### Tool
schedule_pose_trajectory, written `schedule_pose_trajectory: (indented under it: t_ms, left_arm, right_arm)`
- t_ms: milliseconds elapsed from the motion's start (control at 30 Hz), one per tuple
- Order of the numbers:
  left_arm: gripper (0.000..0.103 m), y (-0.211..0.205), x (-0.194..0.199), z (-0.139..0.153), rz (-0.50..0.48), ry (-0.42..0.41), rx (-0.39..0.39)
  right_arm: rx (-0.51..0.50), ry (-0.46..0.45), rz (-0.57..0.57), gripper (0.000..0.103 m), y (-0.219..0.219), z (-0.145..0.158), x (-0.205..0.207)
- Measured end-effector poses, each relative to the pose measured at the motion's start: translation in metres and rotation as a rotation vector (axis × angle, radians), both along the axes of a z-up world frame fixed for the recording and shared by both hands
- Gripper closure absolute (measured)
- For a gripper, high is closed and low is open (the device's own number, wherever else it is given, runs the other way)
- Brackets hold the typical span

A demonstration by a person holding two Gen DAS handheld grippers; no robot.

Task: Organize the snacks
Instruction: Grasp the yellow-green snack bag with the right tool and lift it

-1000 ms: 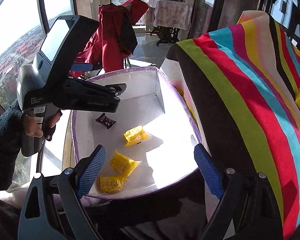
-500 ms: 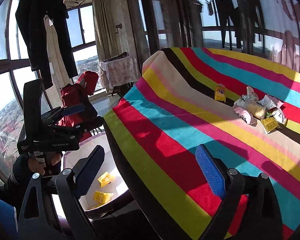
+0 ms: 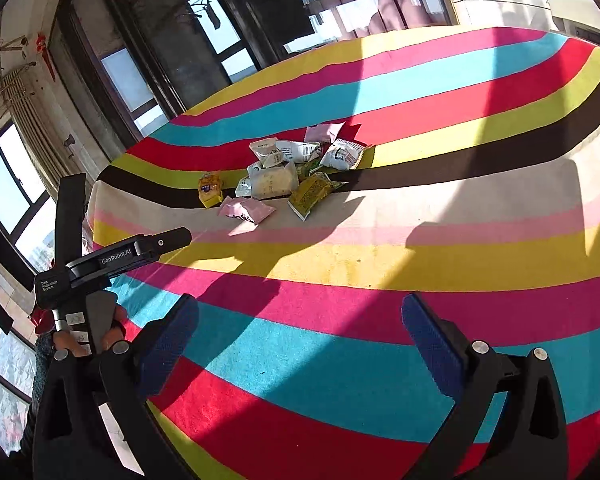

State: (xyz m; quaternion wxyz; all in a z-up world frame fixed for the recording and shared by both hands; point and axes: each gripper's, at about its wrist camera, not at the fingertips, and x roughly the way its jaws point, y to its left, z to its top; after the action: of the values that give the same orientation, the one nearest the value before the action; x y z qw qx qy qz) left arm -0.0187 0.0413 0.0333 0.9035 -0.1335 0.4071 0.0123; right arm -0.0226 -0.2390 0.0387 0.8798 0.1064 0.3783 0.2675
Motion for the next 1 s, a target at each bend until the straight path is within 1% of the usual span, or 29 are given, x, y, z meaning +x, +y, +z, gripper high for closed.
schedule_pose_trajectory:
  t_ms: [33, 100, 167, 200, 233, 300, 367, 433, 467, 533, 633, 667, 733, 767, 833, 867, 900, 933, 1000]
  left_arm:
    - [0.002, 0.000, 0.013, -0.006, 0.008, 0.006, -0.012]
    - [0.002, 0.001, 0.030, -0.016, 0.032, 0.009, -0.011]
    - [0.002, 0.006, 0.040, -0.025, 0.055, 0.003, -0.026]
    - [0.002, 0.011, 0.041, -0.030, 0.069, 0.006, -0.057]
    - [0.002, 0.016, 0.040, -0.031, 0.078, -0.005, -0.092]
    - [0.002, 0.026, 0.031, -0.027, 0.100, -0.053, -0.146]
    - [0.002, 0.036, 0.027, -0.029, 0.136, -0.063, -0.200]
    - [0.002, 0.044, 0.026, -0.030, 0.149, -0.076, -0.249]
    - [0.002, 0.045, 0.025, -0.030, 0.149, -0.083, -0.263]
    - [0.002, 0.046, 0.027, -0.031, 0.147, -0.088, -0.270]
    - [0.002, 0.046, 0.026, -0.030, 0.147, -0.090, -0.267]
    - [0.002, 0.045, 0.026, -0.030, 0.148, -0.090, -0.265]
    - [0.002, 0.043, 0.028, -0.030, 0.149, -0.088, -0.254]
    - [0.002, 0.041, 0.028, -0.030, 0.149, -0.087, -0.246]
    - [0.002, 0.039, 0.029, -0.030, 0.149, -0.083, -0.232]
    - [0.002, 0.039, 0.029, -0.030, 0.149, -0.083, -0.230]
    - [0.002, 0.039, 0.029, -0.030, 0.149, -0.084, -0.231]
    - [0.002, 0.040, 0.028, -0.030, 0.149, -0.086, -0.234]
    - [0.002, 0.041, 0.027, -0.030, 0.150, -0.088, -0.239]
  right_arm:
    - [-0.006, 0.011, -0.023, 0.004, -0.002, -0.004, 0.009]
    - [-0.041, 0.011, -0.059, 0.004, -0.002, -0.008, 0.026]
    - [-0.083, 0.021, -0.081, 0.004, 0.002, -0.012, 0.046]
    - [-0.098, 0.029, -0.085, 0.004, 0.006, -0.014, 0.055]
    - [-0.110, 0.035, -0.087, 0.004, 0.012, -0.015, 0.065]
    - [-0.128, 0.051, -0.079, 0.004, 0.027, -0.018, 0.086]
    - [-0.140, 0.073, -0.075, 0.004, 0.046, -0.021, 0.107]
    - [-0.160, 0.058, -0.063, 0.004, 0.069, -0.022, 0.124]
    - [-0.189, 0.022, -0.045, 0.004, 0.082, -0.021, 0.130]
    - [-0.299, -0.044, 0.016, 0.004, 0.108, -0.020, 0.138]
    - [-0.445, -0.108, 0.134, 0.005, 0.134, -0.025, 0.147]
    - [-0.471, -0.118, 0.167, 0.005, 0.138, -0.027, 0.150]
    - [-0.469, -0.059, 0.228, 0.005, 0.141, -0.035, 0.161]
    - [-0.467, -0.027, 0.238, 0.005, 0.142, -0.039, 0.167]
    - [-0.474, 0.010, 0.249, 0.009, 0.144, -0.045, 0.173]
    - [-0.462, 0.009, 0.256, 0.012, 0.143, -0.044, 0.172]
    - [-0.456, 0.000, 0.262, 0.018, 0.142, -0.043, 0.171]
    - [-0.448, -0.010, 0.265, 0.030, 0.141, -0.042, 0.168]
    - [-0.443, -0.021, 0.251, 0.042, 0.135, -0.040, 0.162]
